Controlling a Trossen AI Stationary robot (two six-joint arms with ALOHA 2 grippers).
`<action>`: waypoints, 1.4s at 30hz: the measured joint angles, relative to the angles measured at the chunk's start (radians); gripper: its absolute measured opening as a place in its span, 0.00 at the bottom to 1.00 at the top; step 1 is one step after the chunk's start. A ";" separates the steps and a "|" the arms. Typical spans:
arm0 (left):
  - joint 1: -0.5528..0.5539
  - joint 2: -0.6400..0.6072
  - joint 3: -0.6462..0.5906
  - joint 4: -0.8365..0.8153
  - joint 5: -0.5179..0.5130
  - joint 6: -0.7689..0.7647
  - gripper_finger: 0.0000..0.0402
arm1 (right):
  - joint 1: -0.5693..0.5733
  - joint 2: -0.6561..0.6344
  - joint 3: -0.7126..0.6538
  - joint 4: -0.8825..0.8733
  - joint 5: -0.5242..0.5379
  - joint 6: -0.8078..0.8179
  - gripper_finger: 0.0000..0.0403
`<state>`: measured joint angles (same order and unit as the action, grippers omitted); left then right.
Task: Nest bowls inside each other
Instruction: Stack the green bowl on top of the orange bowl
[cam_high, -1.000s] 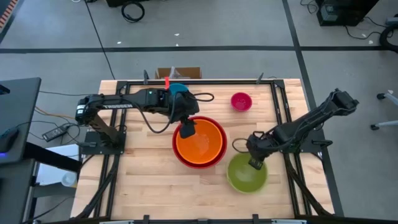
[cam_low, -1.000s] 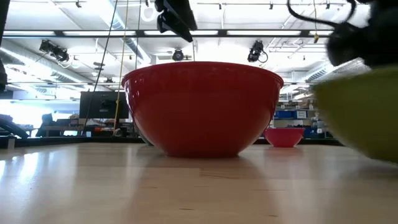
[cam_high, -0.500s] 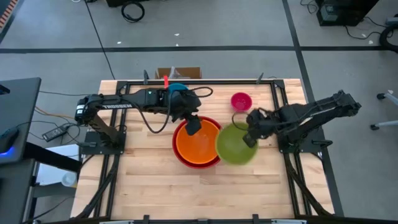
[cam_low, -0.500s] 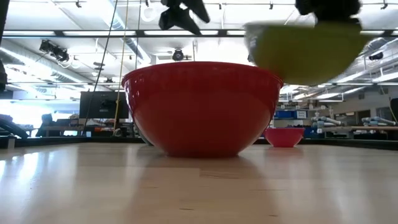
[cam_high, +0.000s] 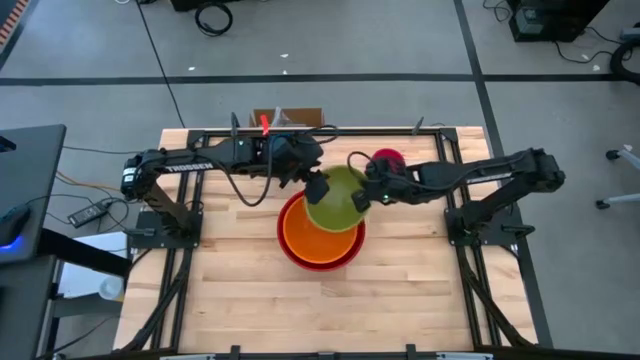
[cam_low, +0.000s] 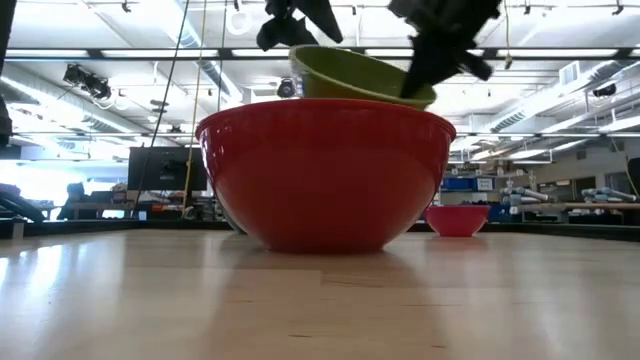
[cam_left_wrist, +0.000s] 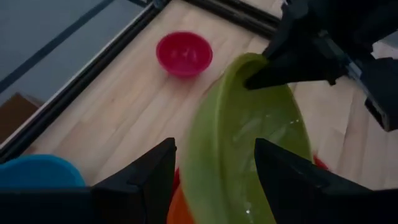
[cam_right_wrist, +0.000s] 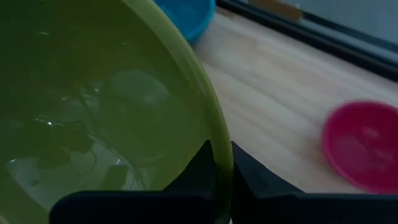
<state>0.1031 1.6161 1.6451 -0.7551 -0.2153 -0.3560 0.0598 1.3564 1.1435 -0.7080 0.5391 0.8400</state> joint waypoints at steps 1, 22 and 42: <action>0.002 0.000 0.000 -0.021 0.000 0.000 0.55 | -0.004 0.008 0.000 0.027 0.000 -0.018 0.05; 0.106 0.112 -0.003 -0.279 0.201 0.064 0.03 | -0.128 -0.034 0.002 0.205 -0.156 -0.199 0.31; 0.050 0.353 -0.002 -0.222 0.266 0.004 0.19 | -0.279 -0.125 0.000 -0.160 -0.104 -0.163 0.34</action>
<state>0.1532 1.9692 1.6436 -0.9774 0.0509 -0.3515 -0.2194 1.2313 1.1437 -0.8678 0.4355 0.6769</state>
